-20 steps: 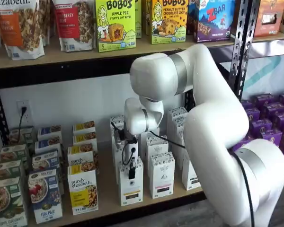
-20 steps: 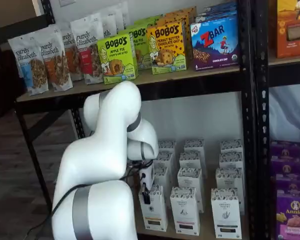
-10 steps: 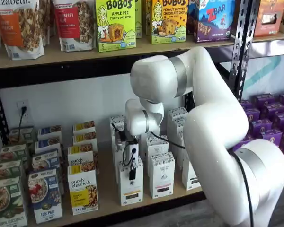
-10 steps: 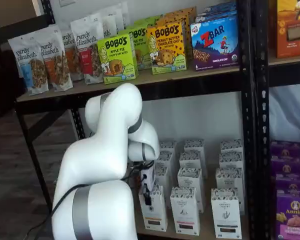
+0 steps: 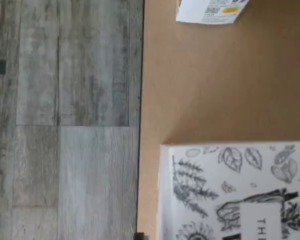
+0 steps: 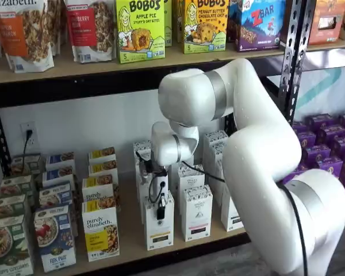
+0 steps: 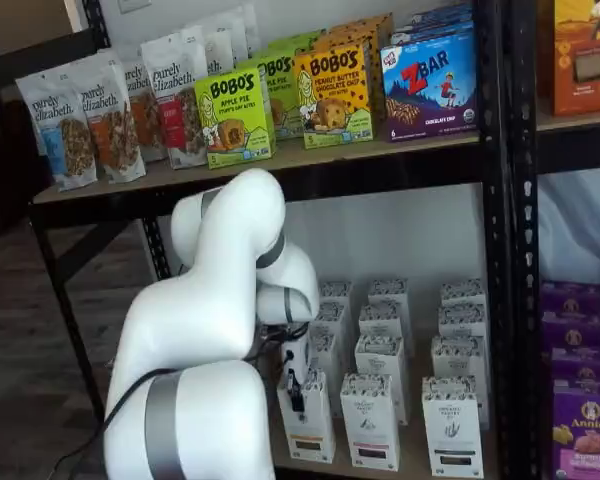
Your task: Pick up the white box with a yellow strip in the middle, on the bottom shelf, the fourth box from the left
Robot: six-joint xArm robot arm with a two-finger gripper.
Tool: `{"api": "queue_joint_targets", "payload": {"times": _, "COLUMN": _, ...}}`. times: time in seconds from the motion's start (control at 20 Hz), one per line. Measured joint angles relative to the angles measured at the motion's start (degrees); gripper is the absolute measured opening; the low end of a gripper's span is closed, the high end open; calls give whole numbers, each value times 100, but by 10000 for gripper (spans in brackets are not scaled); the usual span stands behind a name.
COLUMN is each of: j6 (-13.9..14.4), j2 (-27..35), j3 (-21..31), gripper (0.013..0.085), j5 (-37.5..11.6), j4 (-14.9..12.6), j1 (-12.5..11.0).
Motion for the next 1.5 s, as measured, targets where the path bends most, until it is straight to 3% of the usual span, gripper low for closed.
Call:
{"api": "queue_joint_targets", "payload": {"times": 0.55, "j6": -171, "j2": -18, "j3": 17, "gripper": 690, "j5": -28, "j4": 161, "j1": -33}}
{"api": "queue_joint_targets", "payload": {"times": 0.85, "j6": -154, "j2": 9, "j3": -46, "gripper": 530, "j5": 70, "j4": 169, "j1": -12}}
{"api": "queue_joint_targets", "payload": {"times": 1.25, "j6": -105, "j2": -105, "j3": 126, "gripper": 530, "j5": 42, "j4": 126, "j1": 5}}
{"api": "queue_joint_targets", "payload": {"times": 1.5, "j6": -124, "j2": -402, "j3": 564, "gripper": 530, "j5": -84, "j4": 157, "j1": 23}}
